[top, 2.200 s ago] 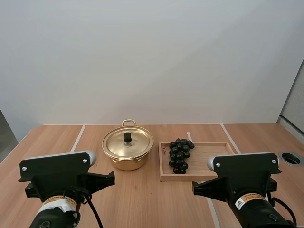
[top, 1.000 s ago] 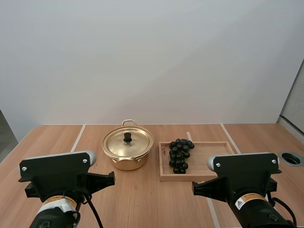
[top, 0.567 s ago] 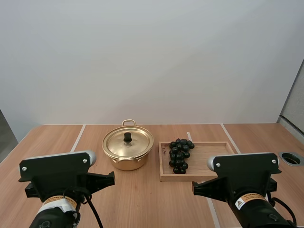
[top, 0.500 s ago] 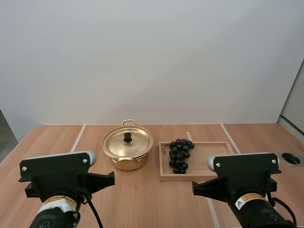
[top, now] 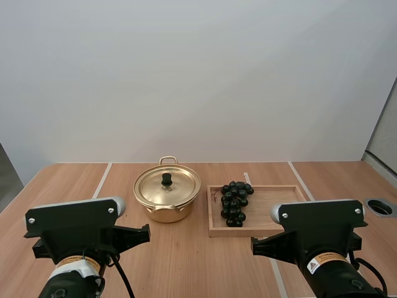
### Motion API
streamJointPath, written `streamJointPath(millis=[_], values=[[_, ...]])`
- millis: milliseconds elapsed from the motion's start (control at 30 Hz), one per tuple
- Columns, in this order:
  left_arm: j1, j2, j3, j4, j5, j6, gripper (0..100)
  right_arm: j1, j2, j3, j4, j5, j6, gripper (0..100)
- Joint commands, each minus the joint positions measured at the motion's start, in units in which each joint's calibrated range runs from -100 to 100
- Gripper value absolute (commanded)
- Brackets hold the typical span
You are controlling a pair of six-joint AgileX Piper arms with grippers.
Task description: Open the pot, put the grape inside, and close it
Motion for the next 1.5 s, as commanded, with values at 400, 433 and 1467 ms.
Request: streamJointPath(millis=[400, 433, 1467], values=[[0.08, -0.4, 0.0, -0.4, -8.8, -0.7, 0, 0.2, -0.4, -0.4, -0.5, -13.2, -0.2, 0], [0.08, -0.4, -0.7, -0.4, -11.2, -0.6, 0, 0.2, -0.4, -2.2, -0.5, -13.2, -0.2, 0], [0.08, 35.6, -49.2, -0.4, 21.4, 5.8, 0, 0.2, 43.9, -56.4, -0.2, 24.6, -0.1, 0]])
